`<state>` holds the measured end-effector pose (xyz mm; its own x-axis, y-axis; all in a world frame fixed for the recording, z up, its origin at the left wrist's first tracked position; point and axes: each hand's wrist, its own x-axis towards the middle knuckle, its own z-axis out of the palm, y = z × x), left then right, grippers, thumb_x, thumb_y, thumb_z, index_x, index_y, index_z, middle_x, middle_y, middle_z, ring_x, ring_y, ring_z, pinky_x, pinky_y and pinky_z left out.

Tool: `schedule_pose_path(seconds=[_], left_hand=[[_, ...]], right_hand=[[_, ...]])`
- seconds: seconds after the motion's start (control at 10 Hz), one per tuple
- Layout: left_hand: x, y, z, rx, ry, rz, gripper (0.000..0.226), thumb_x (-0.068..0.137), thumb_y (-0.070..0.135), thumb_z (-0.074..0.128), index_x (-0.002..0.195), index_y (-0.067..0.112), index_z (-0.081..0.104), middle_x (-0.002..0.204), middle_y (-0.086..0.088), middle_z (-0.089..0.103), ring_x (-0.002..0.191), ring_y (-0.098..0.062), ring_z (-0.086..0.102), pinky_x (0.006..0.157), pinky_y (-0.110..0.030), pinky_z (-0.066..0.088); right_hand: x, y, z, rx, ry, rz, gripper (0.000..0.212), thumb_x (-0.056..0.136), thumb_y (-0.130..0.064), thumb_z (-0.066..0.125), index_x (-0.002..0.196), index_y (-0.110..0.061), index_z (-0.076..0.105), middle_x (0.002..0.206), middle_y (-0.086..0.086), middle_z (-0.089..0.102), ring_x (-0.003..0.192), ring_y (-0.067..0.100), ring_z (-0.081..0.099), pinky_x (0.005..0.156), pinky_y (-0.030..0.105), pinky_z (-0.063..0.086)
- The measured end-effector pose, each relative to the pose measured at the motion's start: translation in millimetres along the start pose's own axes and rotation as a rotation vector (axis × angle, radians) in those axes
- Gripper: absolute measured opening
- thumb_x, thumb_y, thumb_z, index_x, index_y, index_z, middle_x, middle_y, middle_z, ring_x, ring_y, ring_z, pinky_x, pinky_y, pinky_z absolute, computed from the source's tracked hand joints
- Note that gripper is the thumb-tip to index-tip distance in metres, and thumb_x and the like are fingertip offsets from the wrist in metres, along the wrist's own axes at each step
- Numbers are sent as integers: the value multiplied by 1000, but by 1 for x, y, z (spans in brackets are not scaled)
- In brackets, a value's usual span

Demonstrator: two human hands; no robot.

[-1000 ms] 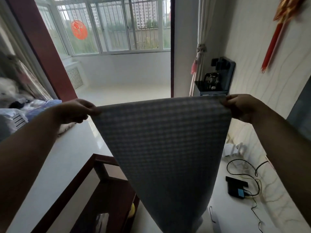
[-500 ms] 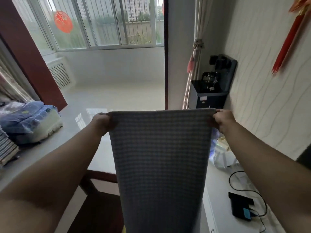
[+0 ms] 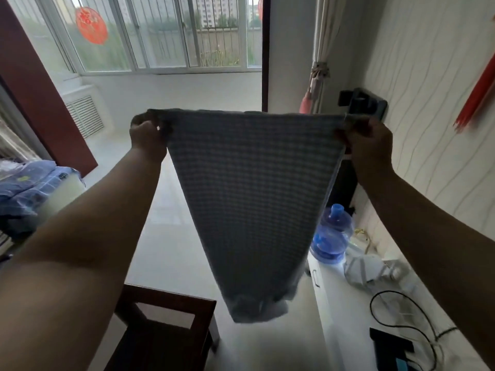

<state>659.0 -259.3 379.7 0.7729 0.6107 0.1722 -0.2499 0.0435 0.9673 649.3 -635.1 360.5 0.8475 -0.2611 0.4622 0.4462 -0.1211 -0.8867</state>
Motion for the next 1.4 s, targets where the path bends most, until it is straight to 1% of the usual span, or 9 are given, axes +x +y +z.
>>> schedule_pose_path(seconds=[0.1, 0.2, 0.3, 0.4, 0.5, 0.6, 0.8, 1.2, 1.4], left_hand=[[1, -5, -40, 202, -3, -48, 39, 97, 14, 50, 127, -11, 49, 134, -26, 48, 109, 4, 55, 85, 5, 28], [-1, -32, -115, 32, 143, -60, 25, 97, 5, 47, 119, -7, 52, 135, -19, 51, 81, 14, 58, 58, -1, 43], [-21, -64, -204, 213, 215, -228, 18, 94, 3, 47, 91, 19, 53, 99, -3, 58, 94, -22, 62, 47, -13, 51], [-52, -103, -312, 467, 231, -381, 19, 96, 6, 46, 111, 11, 55, 105, -9, 55, 79, -24, 61, 50, -25, 49], [-90, -118, -420, 892, 154, -395, 15, 92, 10, 57, 78, 15, 56, 92, -14, 59, 74, -25, 57, 65, -36, 43], [-139, -109, -509, 1308, -4, -427, 16, 87, 20, 64, 72, 15, 60, 81, -15, 64, 76, -29, 58, 67, -33, 43], [-256, -121, -601, 1644, -132, -525, 18, 86, 12, 56, 73, 23, 62, 78, -5, 59, 71, -25, 56, 62, -28, 41], [-360, -105, -721, 1904, -74, -804, 19, 87, 16, 52, 92, 21, 70, 105, -8, 65, 96, -28, 60, 83, -30, 43], [-405, -118, -767, 2122, -19, -1092, 35, 93, 17, 44, 125, 13, 57, 136, -8, 53, 125, -28, 48, 106, -38, 29]], right_hand=[[-20, -1, 12, 62, -231, 31, 10, 88, -4, 61, 91, -13, 64, 91, 4, 68, 81, 9, 69, 75, 22, 57], [-60, 14, 34, 69, -454, 267, 12, 87, 3, 58, 89, -7, 64, 87, 10, 67, 71, 12, 71, 68, 22, 58], [-118, 38, 59, -68, -693, 517, 7, 85, -1, 63, 90, -4, 66, 89, 15, 68, 70, 16, 72, 62, 21, 58], [-188, 59, 88, -228, -930, 622, 10, 85, -5, 66, 95, -5, 66, 91, 12, 72, 77, 16, 72, 66, 23, 59], [-266, 68, 119, -322, -1152, 695, 11, 83, -5, 68, 94, -6, 67, 90, 8, 74, 82, 15, 72, 68, 22, 57], [-349, 71, 147, -455, -1373, 652, 5, 82, -7, 69, 83, -12, 67, 99, 13, 72, 79, 11, 66, 69, 24, 52], [-492, 46, 182, -931, -1761, 112, 16, 87, -23, 61, 98, -13, 69, 123, 1, 62, 108, 20, 55, 85, 24, 40], [-671, 8, 214, -738, -1973, 490, 12, 84, -21, 60, 73, -25, 57, 74, -5, 61, 64, 7, 59, 59, 19, 51], [-773, -16, 222, -501, -2088, 677, 15, 88, -24, 61, 75, -25, 55, 74, -6, 59, 65, 6, 59, 67, 21, 52]])
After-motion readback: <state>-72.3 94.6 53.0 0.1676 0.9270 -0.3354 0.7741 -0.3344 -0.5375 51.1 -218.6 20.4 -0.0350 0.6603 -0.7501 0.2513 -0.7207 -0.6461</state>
